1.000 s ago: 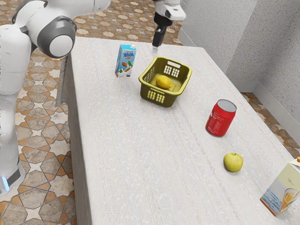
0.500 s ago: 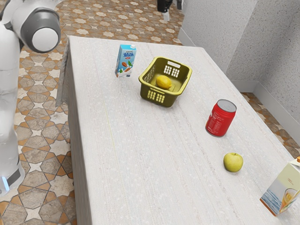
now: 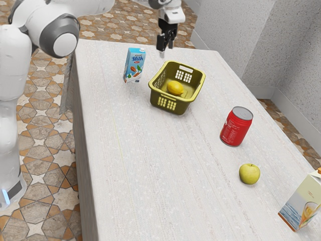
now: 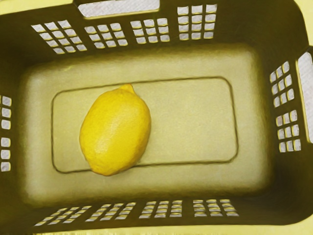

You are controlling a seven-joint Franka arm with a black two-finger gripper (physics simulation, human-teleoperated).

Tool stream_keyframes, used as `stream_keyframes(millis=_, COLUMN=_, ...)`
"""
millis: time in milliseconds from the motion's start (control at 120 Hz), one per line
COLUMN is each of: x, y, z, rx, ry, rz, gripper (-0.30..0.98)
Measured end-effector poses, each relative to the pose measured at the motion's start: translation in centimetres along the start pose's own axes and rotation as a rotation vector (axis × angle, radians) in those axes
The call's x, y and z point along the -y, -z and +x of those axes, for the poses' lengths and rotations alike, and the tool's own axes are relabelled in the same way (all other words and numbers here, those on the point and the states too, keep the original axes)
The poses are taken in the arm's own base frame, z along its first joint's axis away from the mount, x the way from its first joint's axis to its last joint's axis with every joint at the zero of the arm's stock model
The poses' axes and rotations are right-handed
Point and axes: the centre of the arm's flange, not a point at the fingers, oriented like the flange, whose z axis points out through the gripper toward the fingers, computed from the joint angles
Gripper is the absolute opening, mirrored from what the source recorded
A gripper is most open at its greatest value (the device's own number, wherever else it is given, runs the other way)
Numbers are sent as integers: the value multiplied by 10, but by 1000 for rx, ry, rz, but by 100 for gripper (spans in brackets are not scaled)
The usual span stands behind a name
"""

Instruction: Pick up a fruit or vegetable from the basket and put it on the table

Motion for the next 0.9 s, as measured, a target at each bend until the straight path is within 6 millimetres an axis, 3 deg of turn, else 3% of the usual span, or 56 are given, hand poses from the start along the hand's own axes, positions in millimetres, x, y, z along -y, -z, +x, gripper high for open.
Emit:
stream_keyframes(millis=183, x=19, y=-47, z=-12, rx=22, ry=98, rz=-51, gripper=69)
stream_keyframes(millis=342, x=17, y=-55, z=-6, rx=27, ry=164, rz=-75, gripper=68)
stream_keyframes(millis=525, x=7, y=-49, z=10, rx=69, ry=240, rz=-93, gripper=69)
stream_keyframes(millis=625, x=4, y=-68, z=19, rx=94, ry=261, rz=-118, gripper=68)
stream_keyframes(millis=750, x=15, y=-94, z=20, rx=103, ry=267, rz=-101, gripper=68)
stream_keyframes(millis=900, x=23, y=-97, z=21, rx=84, ry=256, rz=-56, gripper=69)
